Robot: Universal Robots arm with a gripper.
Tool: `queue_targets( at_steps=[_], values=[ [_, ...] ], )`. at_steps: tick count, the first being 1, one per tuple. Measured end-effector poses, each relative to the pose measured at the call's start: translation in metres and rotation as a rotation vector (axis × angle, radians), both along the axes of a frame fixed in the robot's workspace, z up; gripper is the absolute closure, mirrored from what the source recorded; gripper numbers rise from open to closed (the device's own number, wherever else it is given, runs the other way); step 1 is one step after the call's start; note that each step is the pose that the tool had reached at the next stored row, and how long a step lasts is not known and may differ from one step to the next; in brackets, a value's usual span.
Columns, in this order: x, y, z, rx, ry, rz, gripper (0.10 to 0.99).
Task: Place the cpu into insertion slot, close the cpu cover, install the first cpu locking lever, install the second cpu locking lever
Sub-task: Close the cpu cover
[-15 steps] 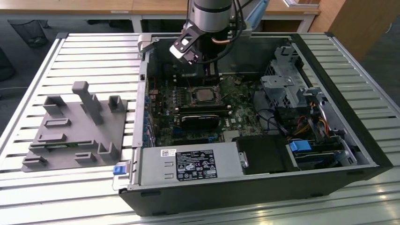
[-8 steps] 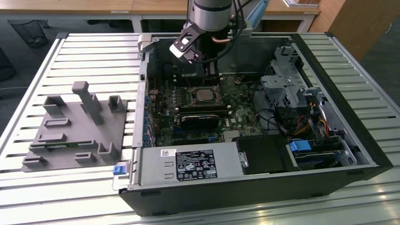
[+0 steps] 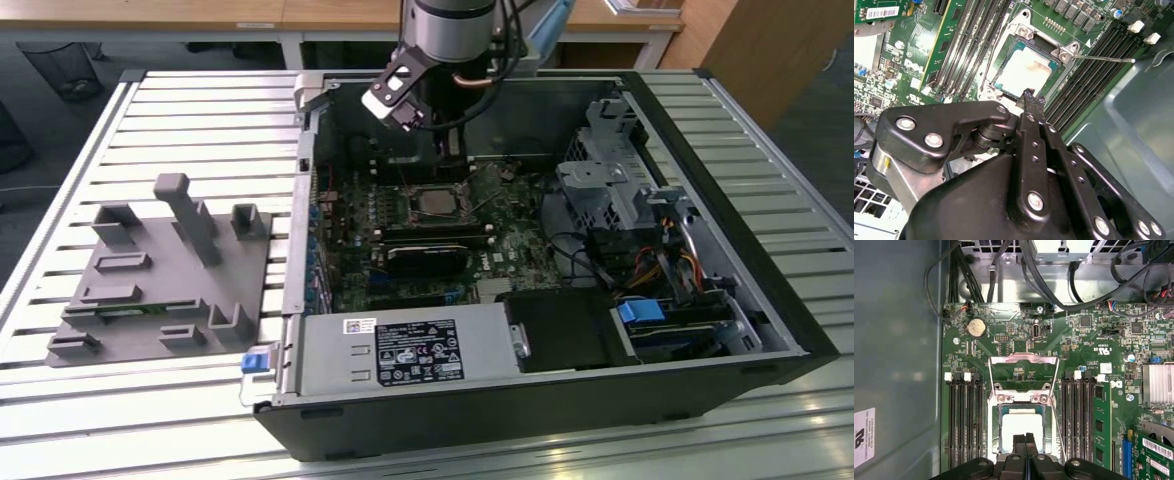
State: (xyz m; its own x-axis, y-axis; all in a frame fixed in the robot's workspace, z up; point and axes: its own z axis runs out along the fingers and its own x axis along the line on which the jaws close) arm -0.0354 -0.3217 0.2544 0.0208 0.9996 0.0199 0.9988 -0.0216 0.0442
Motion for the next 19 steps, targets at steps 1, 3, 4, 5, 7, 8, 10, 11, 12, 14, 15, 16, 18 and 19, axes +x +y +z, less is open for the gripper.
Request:
queue_targets(
  at_steps=[1, 3, 4, 5, 7, 8, 10, 11, 12, 14, 15, 16, 18, 19],
  values=[
    [0.0, 0.0, 0.0009, 0.0, 0.0004, 0.0, 0.965],
    [0.0001, 0.0, 0.0025, 0.0, 0.0014, 0.0, 0.965],
    [0.0002, 0.0, 0.0033, 0.0, 0.0024, 0.0, 0.965],
    [0.0004, 0.0, 0.004, 0.0, 0.0038, 0.0, 0.965],
    [0.0006, 0.0, 0.0063, 0.0, 0.0063, 0.0, 0.965],
    [0.0008, 0.0, 0.0079, 0.0, 0.0082, 0.0, 0.965],
    [0.001, 0.0, 0.0108, 0.0, 0.0119, 0.0, 0.965],
    [0.001, 0.0, 0.012, 0.0, 0.0144, 0.0, 0.965],
    [0.001, -0.0001, 0.0127, 0.0, 0.0169, 0.0, 0.965],
    [0.001, -0.0019, 0.0126, 0.002, 0.0187, 0.0, 0.965],
    [0.001, -0.0039, 0.0127, 0.002, 0.0188, 0.0, 0.965],
    [0.001, -0.0056, 0.0127, 0.002, 0.0188, 0.0, 0.965],
    [0.001, -0.0093, 0.0127, 0.003, 0.0189, 0.0, 0.965],
    [0.001, -0.0103, 0.0127, 0.003, 0.0188, 0.0, 0.965]
  ],
)
